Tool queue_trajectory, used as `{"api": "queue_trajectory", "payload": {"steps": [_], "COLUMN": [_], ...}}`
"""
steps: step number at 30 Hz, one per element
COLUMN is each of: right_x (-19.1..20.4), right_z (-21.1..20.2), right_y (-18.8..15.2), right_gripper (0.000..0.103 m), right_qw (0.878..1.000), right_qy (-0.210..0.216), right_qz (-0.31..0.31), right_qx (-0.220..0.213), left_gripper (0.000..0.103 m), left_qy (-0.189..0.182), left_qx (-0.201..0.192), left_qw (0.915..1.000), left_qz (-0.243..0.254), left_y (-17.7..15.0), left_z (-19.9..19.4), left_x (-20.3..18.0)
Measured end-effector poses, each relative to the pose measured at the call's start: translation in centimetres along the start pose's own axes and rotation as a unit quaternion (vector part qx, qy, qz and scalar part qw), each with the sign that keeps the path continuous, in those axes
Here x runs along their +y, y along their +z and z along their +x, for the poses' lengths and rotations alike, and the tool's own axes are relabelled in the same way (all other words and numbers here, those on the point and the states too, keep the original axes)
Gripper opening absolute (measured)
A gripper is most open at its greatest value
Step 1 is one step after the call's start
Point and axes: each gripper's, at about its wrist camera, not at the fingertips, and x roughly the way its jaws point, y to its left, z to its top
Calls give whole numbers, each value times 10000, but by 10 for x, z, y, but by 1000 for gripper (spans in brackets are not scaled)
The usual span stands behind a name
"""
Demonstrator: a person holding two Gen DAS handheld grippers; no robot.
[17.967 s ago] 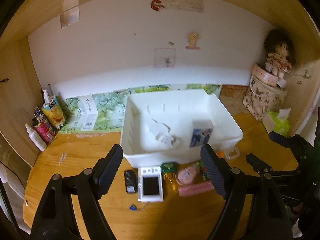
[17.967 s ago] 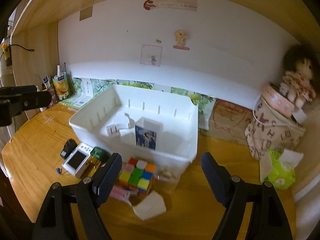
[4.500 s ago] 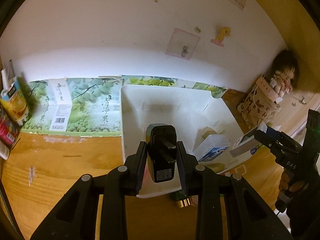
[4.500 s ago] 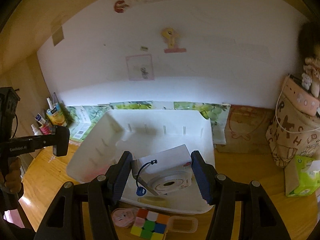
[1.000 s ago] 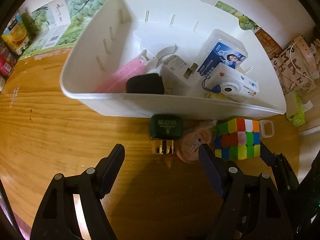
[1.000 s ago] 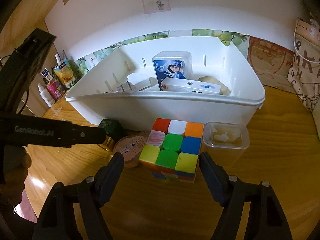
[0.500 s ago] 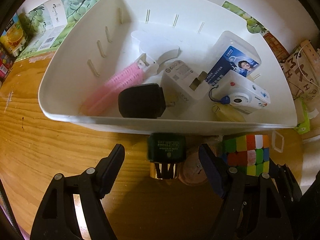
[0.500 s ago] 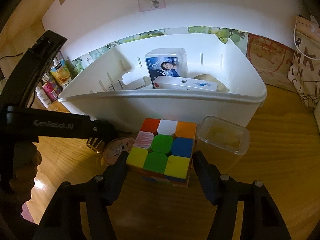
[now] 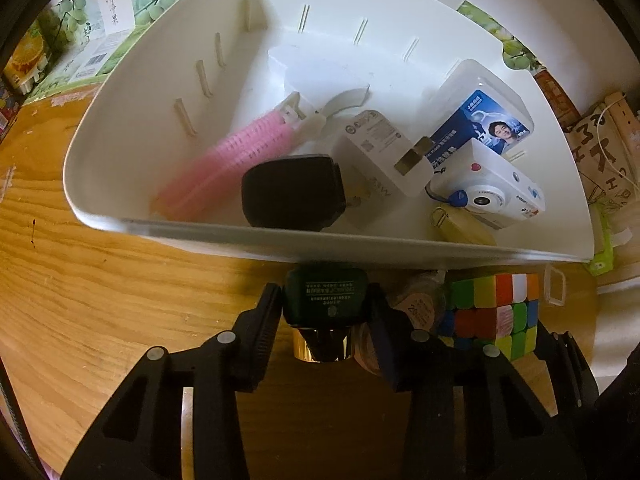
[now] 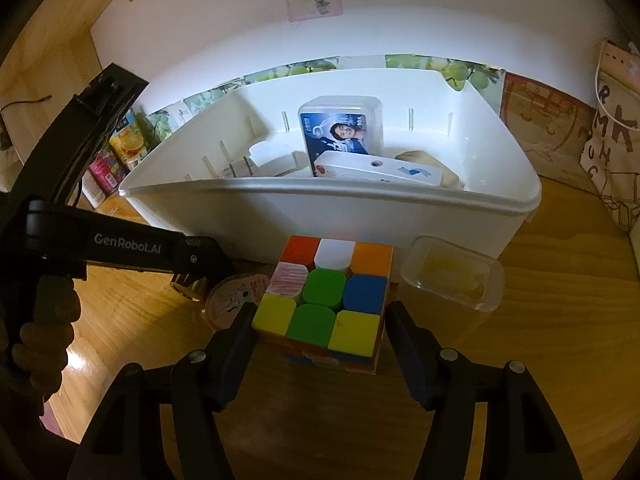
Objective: Organize rigid objects
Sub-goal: 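Grasp the green-and-gold tin with the left gripper while the right grasps the Rubik's cube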
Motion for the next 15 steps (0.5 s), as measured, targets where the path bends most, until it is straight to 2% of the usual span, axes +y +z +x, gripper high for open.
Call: {"api": "queue_trajectory", "payload": {"steps": [4,15], "right_x": [5,26], "right_z": [1,-8], "right_y": [1,-1], "right_gripper": [65,64], "right_qw": [9999,9990], "right_qy": [11,-12], "right_qz": [-132,-344], "right_qx": [93,286], "left_gripper": [46,46], "left_qy": [-69,-110], "left_qx": [42,-326], "left_qw": [9999,9988], "left_qz": [-136,-362], "left_y": [-3,-21], "left_z": [-2,-35], "left_x": [6,28]}}
